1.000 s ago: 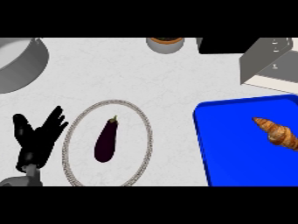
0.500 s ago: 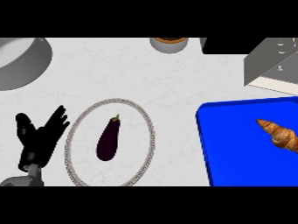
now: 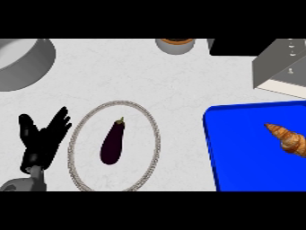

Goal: Pick the sweet potato from the tray and place it in the tiered shelf

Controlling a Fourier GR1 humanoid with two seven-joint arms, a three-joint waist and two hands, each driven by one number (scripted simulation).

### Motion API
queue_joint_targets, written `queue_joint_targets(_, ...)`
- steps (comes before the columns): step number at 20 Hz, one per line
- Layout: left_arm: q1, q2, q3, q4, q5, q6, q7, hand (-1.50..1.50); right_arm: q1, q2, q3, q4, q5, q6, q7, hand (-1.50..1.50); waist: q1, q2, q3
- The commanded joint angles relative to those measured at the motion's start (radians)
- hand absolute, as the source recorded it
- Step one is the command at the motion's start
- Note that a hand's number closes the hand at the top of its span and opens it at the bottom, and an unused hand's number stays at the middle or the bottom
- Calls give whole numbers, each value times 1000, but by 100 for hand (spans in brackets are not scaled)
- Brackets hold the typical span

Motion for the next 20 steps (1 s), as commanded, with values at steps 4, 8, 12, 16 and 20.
queue_joint_targets(4, 9, -26, -18, -1, -30, 10, -9, 0, -58, -109, 77, 298, 31, 2, -229, 150, 1, 3, -1)
queue_joint_targets(8, -54, -31, 6, 77, -33, 12, -37, 0, -131, -138, 162, 446, 104, -51, -317, 150, 3, 5, -2)
queue_joint_targets(12, 1, -36, -1, -1, -30, 14, -4, 0, -166, -121, 216, 542, 155, -112, -384, 150, 4, 3, -1)
queue_joint_targets(16, -8, -41, -15, 7, -28, -12, -6, 0, -311, -117, 277, 740, 224, -186, -449, 150, 21, 8, -1)
queue_joint_targets(20, -49, -25, 6, 8, -17, -14, 41, 0, -328, -153, 267, 869, 259, -244, -569, 150, 17, 9, -1)
